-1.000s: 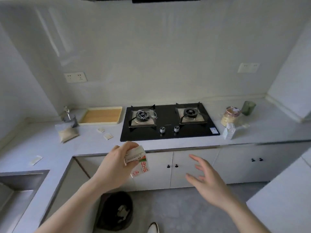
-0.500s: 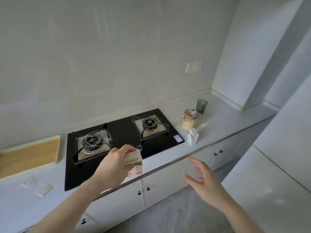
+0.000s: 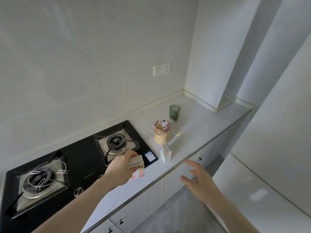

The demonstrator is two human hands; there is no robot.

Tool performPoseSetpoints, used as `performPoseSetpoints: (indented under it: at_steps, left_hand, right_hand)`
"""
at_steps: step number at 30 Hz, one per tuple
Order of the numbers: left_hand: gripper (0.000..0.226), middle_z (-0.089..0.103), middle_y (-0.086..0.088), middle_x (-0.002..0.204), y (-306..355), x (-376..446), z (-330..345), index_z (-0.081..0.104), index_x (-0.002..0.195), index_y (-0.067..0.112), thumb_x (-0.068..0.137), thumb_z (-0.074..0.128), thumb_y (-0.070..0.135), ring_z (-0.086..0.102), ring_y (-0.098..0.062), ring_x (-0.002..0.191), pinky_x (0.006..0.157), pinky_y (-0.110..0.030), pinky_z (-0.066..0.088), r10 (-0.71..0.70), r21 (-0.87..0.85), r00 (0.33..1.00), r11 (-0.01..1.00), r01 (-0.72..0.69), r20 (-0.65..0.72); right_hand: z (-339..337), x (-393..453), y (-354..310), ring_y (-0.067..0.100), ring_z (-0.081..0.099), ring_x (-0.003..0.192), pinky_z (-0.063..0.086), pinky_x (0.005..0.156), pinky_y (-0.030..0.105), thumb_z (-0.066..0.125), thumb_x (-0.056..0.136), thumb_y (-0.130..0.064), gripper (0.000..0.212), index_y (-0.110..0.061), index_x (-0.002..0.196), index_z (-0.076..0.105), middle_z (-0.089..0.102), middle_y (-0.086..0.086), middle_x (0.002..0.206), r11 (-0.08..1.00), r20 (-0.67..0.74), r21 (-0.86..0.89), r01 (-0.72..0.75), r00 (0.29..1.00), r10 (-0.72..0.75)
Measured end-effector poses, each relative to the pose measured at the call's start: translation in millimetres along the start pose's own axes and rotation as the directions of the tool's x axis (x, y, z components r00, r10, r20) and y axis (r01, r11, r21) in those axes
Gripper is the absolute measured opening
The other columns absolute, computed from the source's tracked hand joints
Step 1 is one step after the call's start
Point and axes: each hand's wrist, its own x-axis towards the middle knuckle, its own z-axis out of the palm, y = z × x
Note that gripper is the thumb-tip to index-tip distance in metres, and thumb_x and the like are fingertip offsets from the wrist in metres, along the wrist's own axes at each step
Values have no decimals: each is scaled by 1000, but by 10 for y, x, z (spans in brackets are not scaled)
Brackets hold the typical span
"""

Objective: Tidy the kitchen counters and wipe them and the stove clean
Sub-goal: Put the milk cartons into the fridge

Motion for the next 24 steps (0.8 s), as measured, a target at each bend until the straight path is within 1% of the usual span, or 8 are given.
performPoseSetpoints:
  at_steps: [2,4,5,9,13,17,20,24]
  left_hand:
    - [55,62,13,126,57,296,137,47,132,43,89,76,28,60,-13,115,85,-24,57,-25,9,1000,1000,25,1]
    - [54,63,11,125,88,507,255,49,131,41,88,77,26,60,-12,112,84,-23,57,-50,10,999,999,50,-1]
    - [54,63,10,125,96,606,312,50,131,40,88,77,25,60,-13,112,84,-23,57,-64,7,998,998,64,-2]
    - [50,63,8,123,98,899,485,52,129,36,89,75,19,60,-13,110,83,-22,54,-128,7,992,992,128,2]
    - [49,63,6,120,55,1176,587,51,126,35,89,74,14,61,-15,108,84,-27,58,-157,26,988,987,156,10]
    - [47,63,3,119,15,1388,656,52,125,31,89,72,8,60,-16,107,88,-30,57,-142,38,990,989,141,18]
    - [43,64,1,118,-61,1488,725,54,125,29,91,68,8,60,-17,102,86,-32,54,-109,69,992,992,105,58]
    - [46,64,3,119,-205,1626,773,54,125,31,88,68,7,59,-17,104,87,-31,53,-75,56,994,996,70,81]
  right_hand:
    - [-121,287,79,2,42,132,42,99,23,65,95,-41,55,-48,142,38,37,-24,145,1000,40,-23,-16,999,17]
    - [-190,529,148,5,41,135,42,93,19,64,95,-41,57,-44,145,38,38,-21,146,998,72,-53,-22,997,25]
    - [-218,645,175,6,41,135,41,94,20,64,95,-40,58,-42,146,38,38,-19,147,998,84,-66,-17,996,23]
    - [-221,1045,253,10,43,135,41,106,29,64,95,-39,61,-35,149,38,41,-12,151,993,124,-109,-39,991,52]
    - [-91,1366,290,11,44,135,40,106,28,64,95,-37,62,-29,151,38,42,-10,151,988,149,-141,-58,986,79]
    - [109,1580,353,11,48,131,42,106,27,65,95,-36,62,-28,150,38,45,-8,149,976,125,-188,-106,983,131]
    - [248,1710,359,13,52,127,43,105,28,65,94,-36,62,-25,149,39,48,-6,146,967,109,-215,-138,980,164]
    - [393,1962,289,17,56,120,43,96,25,66,93,-33,58,-20,145,43,53,-1,136,955,77,-255,-153,981,178]
